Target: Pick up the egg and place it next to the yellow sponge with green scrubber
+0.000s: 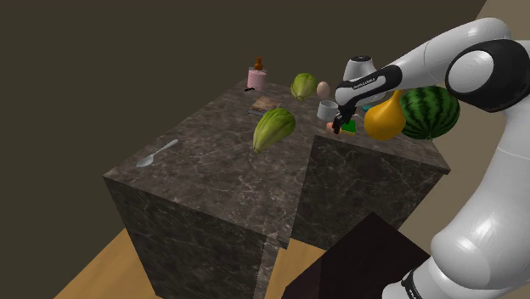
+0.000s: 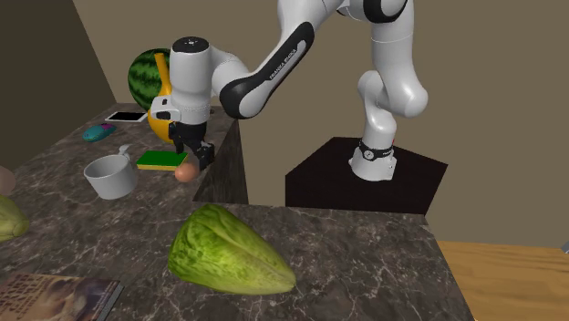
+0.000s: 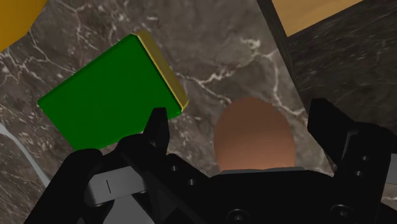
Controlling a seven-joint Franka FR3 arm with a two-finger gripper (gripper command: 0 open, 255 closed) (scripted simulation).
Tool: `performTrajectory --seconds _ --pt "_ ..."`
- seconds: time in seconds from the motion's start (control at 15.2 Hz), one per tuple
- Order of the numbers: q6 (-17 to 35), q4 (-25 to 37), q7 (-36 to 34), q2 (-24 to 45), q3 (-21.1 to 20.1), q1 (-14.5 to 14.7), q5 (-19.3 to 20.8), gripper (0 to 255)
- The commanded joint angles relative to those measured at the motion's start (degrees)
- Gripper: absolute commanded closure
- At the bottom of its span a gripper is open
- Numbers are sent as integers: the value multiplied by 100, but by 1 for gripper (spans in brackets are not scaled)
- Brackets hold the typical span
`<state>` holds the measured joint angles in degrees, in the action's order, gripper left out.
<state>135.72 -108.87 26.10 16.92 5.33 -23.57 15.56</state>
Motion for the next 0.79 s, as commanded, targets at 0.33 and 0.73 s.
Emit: performTrajectory --seconds 0.33,0.73 --pt "-567 92 25 -459 -53 83 -40 0" --pt "-567 93 24 -459 -53 83 -40 0"
